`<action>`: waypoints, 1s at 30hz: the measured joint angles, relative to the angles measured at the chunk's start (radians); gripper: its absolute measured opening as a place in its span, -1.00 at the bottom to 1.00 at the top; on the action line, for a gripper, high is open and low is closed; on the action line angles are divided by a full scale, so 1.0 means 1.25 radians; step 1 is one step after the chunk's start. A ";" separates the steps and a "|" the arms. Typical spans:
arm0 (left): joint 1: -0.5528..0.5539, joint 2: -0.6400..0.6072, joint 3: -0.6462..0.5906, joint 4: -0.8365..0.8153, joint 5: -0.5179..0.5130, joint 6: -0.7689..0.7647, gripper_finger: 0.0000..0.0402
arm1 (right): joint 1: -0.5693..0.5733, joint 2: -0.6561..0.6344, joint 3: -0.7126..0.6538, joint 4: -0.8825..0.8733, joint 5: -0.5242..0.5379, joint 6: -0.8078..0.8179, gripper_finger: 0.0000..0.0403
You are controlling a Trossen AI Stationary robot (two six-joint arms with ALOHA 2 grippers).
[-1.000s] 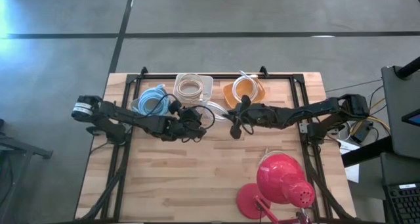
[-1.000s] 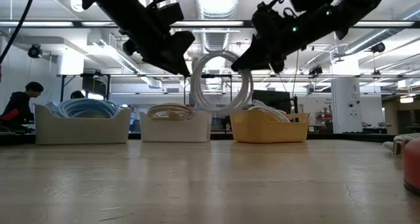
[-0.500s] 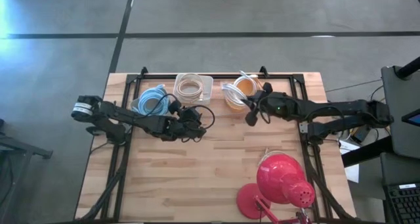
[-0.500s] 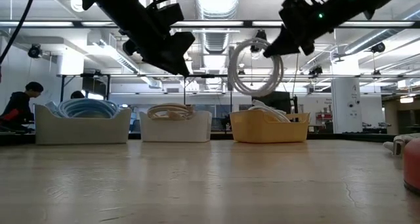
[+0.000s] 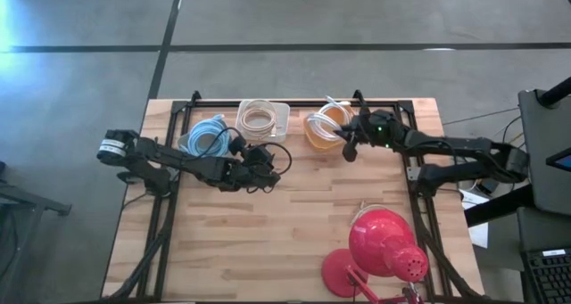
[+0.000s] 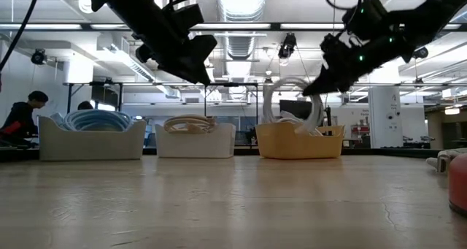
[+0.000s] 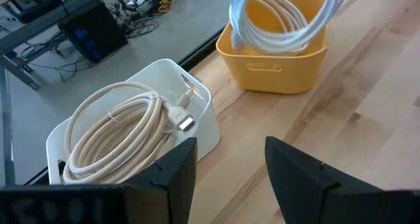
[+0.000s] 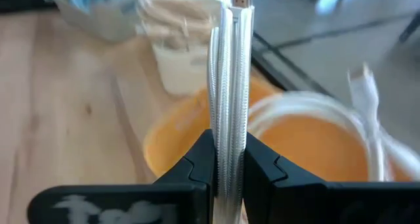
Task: Pick & Place USB Port
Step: Put the white USB cable into the yellow bin
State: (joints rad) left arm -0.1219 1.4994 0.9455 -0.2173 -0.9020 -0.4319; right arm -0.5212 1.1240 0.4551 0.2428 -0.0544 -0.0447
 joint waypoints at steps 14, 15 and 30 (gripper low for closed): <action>0.001 0.000 0.000 0.000 0.000 -0.002 -0.09 | -0.019 0.107 -0.008 0.111 -0.067 -0.048 -0.81; 0.001 0.000 0.000 0.000 0.000 -0.002 -0.09 | -0.019 0.109 -0.001 0.110 -0.087 -0.046 -0.81; 0.001 0.000 0.000 0.000 0.000 -0.002 -0.09 | -0.067 0.203 0.009 0.105 -0.016 0.045 -0.57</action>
State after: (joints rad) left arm -0.1211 1.4994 0.9455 -0.2176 -0.9024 -0.4339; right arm -0.6048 1.3780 0.4669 0.3737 -0.0742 0.0113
